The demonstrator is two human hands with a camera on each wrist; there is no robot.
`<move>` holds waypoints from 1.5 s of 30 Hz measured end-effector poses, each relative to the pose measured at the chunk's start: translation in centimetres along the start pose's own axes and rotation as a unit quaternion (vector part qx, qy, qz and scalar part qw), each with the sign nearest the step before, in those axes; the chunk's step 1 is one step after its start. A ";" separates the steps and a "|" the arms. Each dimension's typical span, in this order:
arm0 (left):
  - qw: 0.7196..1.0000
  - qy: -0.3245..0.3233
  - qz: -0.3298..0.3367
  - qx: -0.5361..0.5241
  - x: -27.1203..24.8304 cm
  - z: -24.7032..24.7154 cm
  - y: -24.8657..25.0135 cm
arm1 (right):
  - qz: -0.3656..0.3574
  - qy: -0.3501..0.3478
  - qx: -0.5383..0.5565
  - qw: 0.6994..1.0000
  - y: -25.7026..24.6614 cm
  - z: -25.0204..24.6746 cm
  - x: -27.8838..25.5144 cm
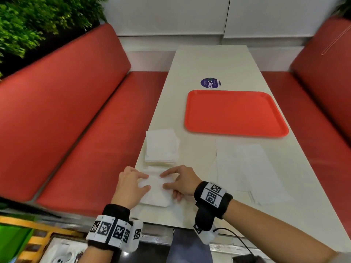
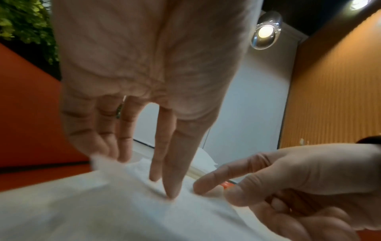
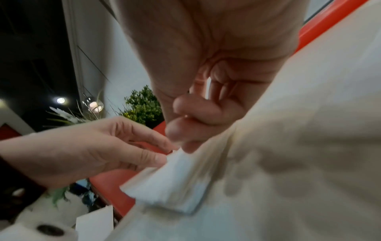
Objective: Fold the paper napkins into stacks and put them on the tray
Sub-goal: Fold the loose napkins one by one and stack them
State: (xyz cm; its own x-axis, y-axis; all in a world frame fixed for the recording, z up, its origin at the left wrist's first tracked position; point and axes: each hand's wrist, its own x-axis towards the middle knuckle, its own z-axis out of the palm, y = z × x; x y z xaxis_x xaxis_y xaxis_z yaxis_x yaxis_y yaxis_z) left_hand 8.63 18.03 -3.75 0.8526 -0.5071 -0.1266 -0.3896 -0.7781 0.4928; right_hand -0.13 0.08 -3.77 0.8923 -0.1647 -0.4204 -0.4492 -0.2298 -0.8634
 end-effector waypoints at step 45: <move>0.863 -0.134 0.054 -0.484 6.2 7.2 18.4 | -0.096 0.357 0.152 0.917 5.2 -17.2 -6.5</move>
State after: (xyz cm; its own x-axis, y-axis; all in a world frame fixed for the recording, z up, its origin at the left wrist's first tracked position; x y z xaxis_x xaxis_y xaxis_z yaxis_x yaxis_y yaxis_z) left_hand 4.20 -2.10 -1.67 0.6671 -0.7264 -0.1651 0.1218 -0.1123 0.9862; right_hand -9.08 -16.54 -0.76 0.6470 -0.7604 -0.0570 -0.1568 -0.0595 -0.9858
